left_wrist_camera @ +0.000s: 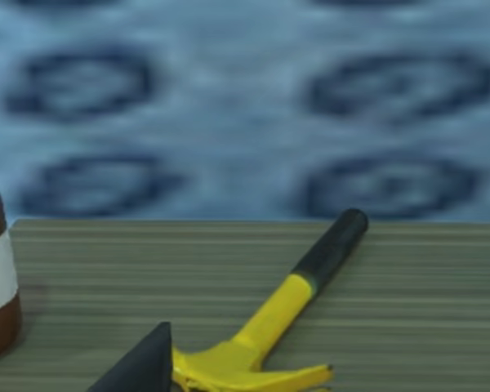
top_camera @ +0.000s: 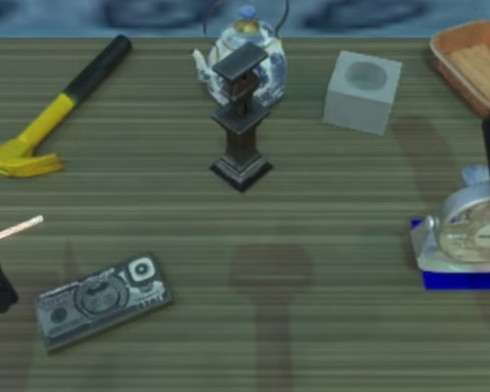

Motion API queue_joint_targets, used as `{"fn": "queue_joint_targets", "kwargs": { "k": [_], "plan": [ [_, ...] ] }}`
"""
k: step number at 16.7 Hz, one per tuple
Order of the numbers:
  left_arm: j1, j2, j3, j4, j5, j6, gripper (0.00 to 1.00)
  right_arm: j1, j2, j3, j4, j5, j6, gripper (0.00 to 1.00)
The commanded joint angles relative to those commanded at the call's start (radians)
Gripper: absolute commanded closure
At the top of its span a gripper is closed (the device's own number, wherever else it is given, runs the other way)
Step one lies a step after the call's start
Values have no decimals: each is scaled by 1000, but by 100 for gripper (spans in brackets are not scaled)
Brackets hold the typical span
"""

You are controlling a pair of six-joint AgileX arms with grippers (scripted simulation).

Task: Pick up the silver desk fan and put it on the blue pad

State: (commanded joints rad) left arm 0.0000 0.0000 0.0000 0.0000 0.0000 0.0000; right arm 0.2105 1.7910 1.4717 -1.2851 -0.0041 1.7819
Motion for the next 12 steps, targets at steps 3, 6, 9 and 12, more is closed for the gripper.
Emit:
{"fn": "queue_joint_targets", "kwargs": {
  "k": [3,6,9,12],
  "plan": [
    [0,0,0,0,0,0,0,0,0,0,0,0,0,32],
    [0,0,0,0,0,0,0,0,0,0,0,0,0,10],
    [0,0,0,0,0,0,0,0,0,0,0,0,0,0],
    [0,0,0,0,0,0,0,0,0,0,0,0,0,0]
  ]
}}
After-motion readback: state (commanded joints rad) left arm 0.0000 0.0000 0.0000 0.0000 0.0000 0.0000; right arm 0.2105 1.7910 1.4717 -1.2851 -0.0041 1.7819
